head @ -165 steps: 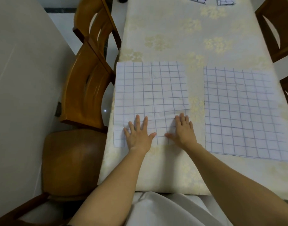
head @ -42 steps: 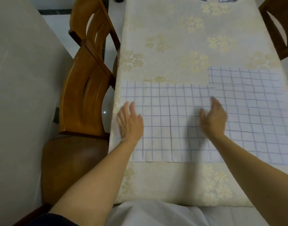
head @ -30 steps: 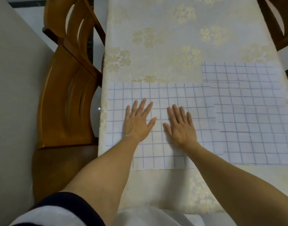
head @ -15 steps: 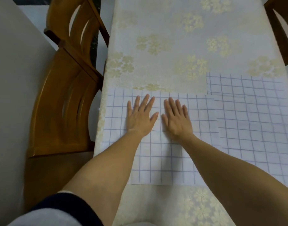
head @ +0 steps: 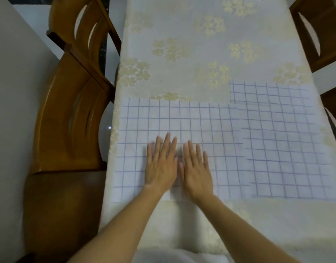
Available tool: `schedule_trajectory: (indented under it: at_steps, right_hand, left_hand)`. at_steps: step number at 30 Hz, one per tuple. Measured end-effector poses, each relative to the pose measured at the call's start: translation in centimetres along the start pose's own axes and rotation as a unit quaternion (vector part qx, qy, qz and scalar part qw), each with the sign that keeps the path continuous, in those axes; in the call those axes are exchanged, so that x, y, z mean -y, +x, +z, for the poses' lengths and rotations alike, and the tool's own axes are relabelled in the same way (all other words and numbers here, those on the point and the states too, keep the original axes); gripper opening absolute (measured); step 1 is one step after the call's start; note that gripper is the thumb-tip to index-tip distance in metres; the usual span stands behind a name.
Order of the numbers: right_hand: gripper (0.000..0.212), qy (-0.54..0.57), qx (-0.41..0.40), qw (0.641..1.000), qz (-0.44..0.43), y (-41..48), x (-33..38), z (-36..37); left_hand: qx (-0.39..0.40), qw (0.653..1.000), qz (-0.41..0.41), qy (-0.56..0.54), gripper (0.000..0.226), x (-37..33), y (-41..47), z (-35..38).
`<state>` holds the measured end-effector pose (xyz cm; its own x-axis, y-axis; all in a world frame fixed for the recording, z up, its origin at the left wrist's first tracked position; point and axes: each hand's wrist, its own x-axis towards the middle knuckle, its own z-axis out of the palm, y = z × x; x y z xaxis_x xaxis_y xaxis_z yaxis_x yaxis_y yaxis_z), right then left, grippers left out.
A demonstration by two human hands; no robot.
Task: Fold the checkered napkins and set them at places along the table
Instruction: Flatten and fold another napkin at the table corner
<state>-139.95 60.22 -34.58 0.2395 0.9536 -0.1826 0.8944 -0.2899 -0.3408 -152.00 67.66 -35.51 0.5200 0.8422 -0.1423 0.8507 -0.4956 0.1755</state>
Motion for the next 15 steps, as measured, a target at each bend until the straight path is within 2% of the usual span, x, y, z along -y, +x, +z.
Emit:
schedule_trajectory:
  at_steps: [3, 6, 10, 15]
  right_hand:
    - [0.063, -0.048, 0.050, 0.997, 0.016, -3.8, -1.8, 1.7]
    - [0.064, -0.083, 0.071, 0.993, 0.036, -5.0, -4.3, 0.4]
    - [0.070, -0.064, 0.090, 0.987, 0.113, -5.7, -6.8, -1.5]
    - [0.073, 0.006, 0.028, 0.982, 0.187, -6.4, -8.4, -3.9]
  left_hand:
    - [0.030, 0.999, -0.014, 0.015, 0.069, 0.4, -1.7, 1.7]
    - [0.053, 0.998, 0.001, 0.030, 0.070, 0.5, -1.3, 1.3]
    - [0.071, 0.997, -0.016, 0.015, 0.069, 0.3, -1.4, 0.9]
    - [0.042, 0.998, 0.013, -0.040, 0.072, -1.8, 0.4, -0.5]
